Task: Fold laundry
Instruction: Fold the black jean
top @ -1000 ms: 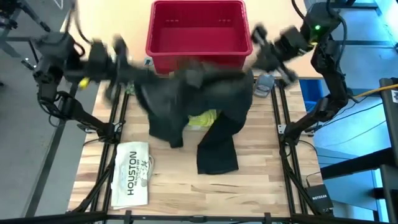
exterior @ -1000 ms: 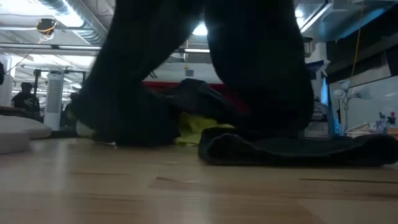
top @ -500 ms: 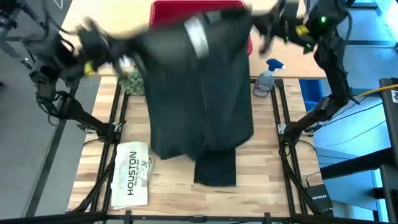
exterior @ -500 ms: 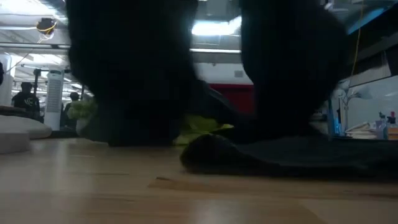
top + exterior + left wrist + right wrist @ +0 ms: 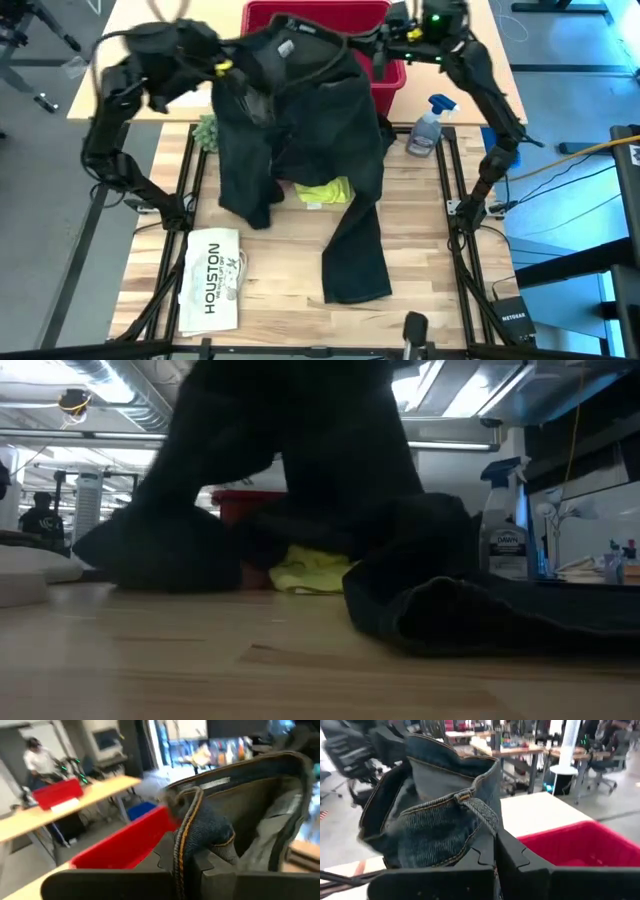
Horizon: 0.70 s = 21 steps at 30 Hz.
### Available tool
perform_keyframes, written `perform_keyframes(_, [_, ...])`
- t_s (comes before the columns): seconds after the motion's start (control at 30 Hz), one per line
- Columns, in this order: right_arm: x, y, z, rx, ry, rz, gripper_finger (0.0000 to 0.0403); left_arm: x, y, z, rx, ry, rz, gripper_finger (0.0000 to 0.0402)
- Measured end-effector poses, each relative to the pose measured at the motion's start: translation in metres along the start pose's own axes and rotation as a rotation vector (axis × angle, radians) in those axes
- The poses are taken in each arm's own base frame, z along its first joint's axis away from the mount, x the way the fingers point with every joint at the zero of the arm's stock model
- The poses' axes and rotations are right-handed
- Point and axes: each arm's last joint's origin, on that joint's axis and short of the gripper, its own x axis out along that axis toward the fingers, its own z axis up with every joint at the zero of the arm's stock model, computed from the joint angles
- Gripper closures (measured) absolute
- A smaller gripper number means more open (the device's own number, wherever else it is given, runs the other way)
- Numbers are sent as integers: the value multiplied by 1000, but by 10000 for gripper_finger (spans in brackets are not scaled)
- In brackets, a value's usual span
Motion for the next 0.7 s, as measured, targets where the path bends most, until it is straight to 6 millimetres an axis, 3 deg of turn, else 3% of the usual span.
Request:
perform_keyframes(0.13, [0,2,0,0,5,59,403,8,-3,-6,24,44,-83,401])
perform_keyframes(0.2, [-7,7,0,14,22,153,403,-2,-4,-6,-2,39,-206,401])
perform_keyframes(0.3, [-23,29,4,27,44,330,403,-27,-8,-4,-61,16,-403,401])
perform_keyframes(0.47, [-64,82,26,-26,-43,514,403,-84,0,5,-179,-115,-639,401])
perform_keyframes(0.6, [-93,117,50,-69,-220,606,403,-120,10,25,-272,-372,-814,401])
perform_keyframes(0.7, [-110,132,67,-112,-391,640,403,-134,17,43,-313,-611,-879,401])
